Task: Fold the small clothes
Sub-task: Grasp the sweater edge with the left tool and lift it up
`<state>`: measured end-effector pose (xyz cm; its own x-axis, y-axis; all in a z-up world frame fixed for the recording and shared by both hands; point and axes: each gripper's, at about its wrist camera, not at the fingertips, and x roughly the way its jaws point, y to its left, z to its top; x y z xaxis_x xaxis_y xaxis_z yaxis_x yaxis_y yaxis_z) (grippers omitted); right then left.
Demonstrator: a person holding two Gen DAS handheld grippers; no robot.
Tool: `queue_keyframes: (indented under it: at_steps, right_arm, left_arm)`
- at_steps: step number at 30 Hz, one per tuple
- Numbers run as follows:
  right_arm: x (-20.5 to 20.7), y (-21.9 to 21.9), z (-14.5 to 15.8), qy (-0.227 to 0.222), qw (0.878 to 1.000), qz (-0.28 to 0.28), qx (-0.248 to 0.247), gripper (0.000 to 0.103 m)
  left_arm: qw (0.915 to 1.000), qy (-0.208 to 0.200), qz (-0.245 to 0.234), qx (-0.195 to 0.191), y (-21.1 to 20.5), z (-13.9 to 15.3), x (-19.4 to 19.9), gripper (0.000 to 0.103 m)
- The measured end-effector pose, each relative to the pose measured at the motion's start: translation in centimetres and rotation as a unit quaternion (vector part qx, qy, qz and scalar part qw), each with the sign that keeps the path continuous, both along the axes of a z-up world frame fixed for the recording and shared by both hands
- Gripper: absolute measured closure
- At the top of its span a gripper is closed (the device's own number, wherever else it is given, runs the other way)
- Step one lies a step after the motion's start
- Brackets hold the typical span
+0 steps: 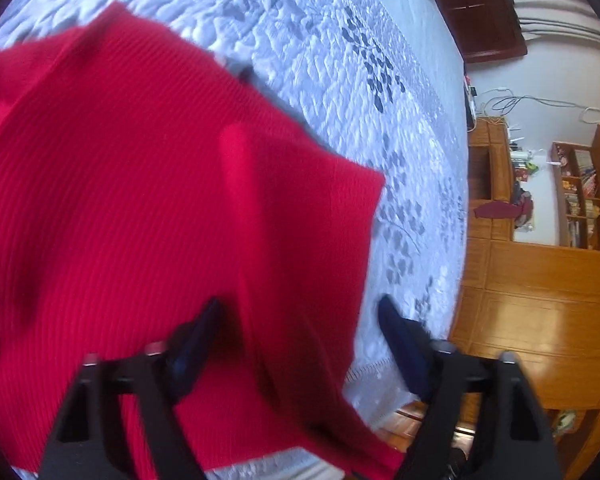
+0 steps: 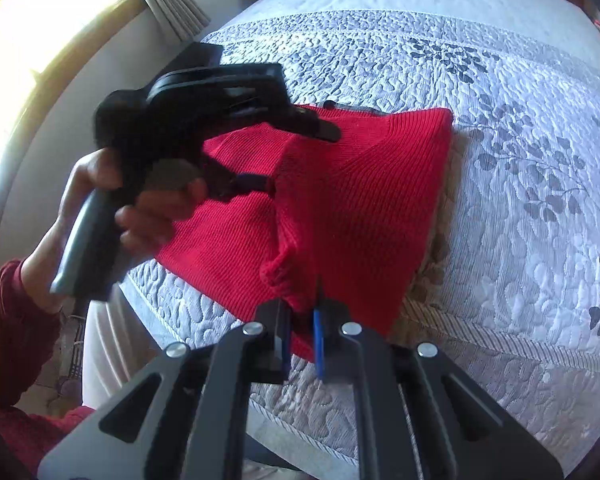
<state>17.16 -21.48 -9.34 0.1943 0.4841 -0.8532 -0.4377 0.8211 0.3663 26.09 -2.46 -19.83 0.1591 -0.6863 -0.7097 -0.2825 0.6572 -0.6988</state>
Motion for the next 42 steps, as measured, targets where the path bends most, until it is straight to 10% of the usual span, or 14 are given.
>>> queue_keyframes:
  at_steps: [7, 28, 42]
  right_arm:
    - [0.0, -0.1, 0.1, 0.007, 1.0, -0.005, 0.014, 0.096]
    - [0.4, 11.8, 4.3, 0.001, 0.996, 0.059, 0.071, 0.096]
    - [-0.6, 21.2, -1.7, 0.052, 0.992, 0.116, 0.027, 0.096]
  left_arm:
    - [0.9989, -0.022, -0.031, 0.026, -1.0, -0.2, 1.9, 0.088]
    - [0.9784, -0.193, -0.059, 0.044, 6.6, 10.6, 1.9, 0.091]
    - [0.9833, -0.164, -0.027, 0.073, 16.7, 4.8, 0.0, 0.091]
